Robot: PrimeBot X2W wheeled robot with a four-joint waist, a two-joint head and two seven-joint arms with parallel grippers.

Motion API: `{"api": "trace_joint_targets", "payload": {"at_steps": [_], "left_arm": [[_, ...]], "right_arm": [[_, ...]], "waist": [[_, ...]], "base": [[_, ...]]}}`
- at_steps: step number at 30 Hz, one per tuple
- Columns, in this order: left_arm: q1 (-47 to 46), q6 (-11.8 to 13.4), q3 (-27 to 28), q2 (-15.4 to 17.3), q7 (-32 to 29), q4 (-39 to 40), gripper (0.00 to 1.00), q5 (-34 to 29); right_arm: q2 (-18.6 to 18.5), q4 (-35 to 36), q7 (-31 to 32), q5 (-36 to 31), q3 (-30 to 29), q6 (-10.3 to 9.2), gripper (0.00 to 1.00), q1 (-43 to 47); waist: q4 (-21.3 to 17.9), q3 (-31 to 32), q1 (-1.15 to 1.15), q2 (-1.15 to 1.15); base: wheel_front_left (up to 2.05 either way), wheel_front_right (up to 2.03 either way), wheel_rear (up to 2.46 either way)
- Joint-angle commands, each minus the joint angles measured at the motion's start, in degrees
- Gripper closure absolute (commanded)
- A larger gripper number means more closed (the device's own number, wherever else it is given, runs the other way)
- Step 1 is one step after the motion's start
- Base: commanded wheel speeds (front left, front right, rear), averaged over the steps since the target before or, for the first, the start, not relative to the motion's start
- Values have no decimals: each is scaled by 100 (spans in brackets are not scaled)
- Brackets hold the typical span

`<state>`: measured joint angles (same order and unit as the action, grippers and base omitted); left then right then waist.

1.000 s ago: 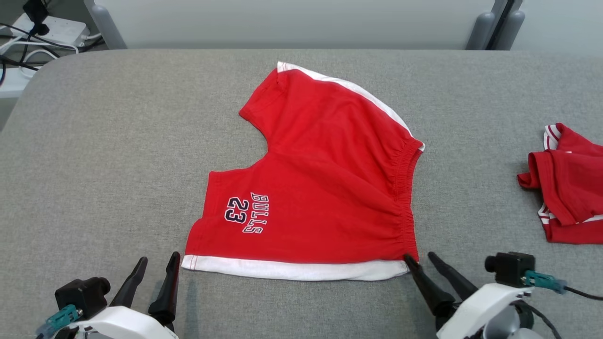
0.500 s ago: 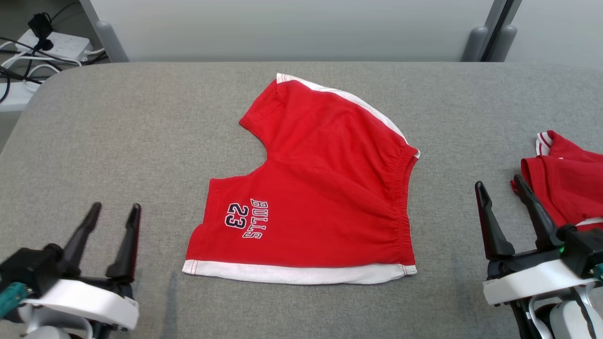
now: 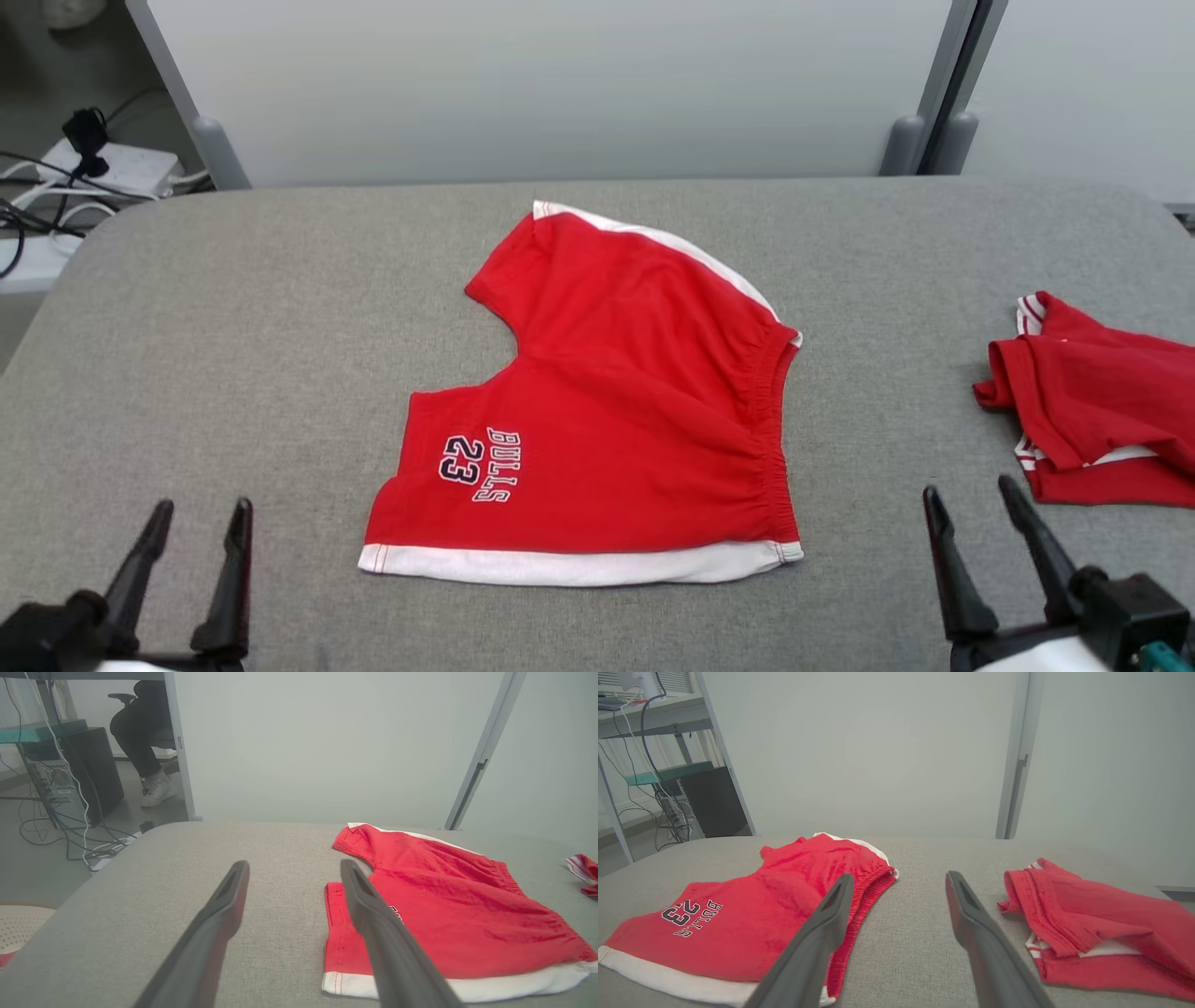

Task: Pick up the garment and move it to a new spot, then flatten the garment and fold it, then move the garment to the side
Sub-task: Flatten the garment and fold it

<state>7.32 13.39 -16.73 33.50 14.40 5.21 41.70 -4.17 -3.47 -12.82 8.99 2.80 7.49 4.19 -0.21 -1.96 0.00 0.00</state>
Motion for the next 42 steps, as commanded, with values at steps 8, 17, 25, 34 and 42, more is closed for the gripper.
{"api": "trace_joint_targets", "payload": {"at_steps": [8, 17, 25, 34, 42], "left_arm": [[174, -92, 304, 28, 60, 200, 0, -126], [191, -150, 242, 53, 27, 212, 0, -106], [91, -154, 121, 25, -72, 146, 0, -122], [-210, -303, -58, 48, -247, 115, 0, -143], [-1000, -548, -560, -241, -1031, -253, 0, 45]], "right_arm": [[74, 478, 224, -17, 151, 0, 0, 505], [117, 555, 286, 54, 191, 0, 0, 622], [127, 507, 257, 126, 189, 0, 0, 652], [128, 475, 300, 133, 235, 0, 0, 529], [-53, 238, 760, 67, 727, 0, 0, -267]], "waist": [[-56, 310, 0, 0], [-60, 328, 0, 0], [-30, 339, 0, 0], [29, 262, 0, 0], [34, -292, 0, 0]], "base": [[0, 0, 0], [0, 0, 0], [0, 0, 0], [0, 0, 0], [0, 0, 0]]}}
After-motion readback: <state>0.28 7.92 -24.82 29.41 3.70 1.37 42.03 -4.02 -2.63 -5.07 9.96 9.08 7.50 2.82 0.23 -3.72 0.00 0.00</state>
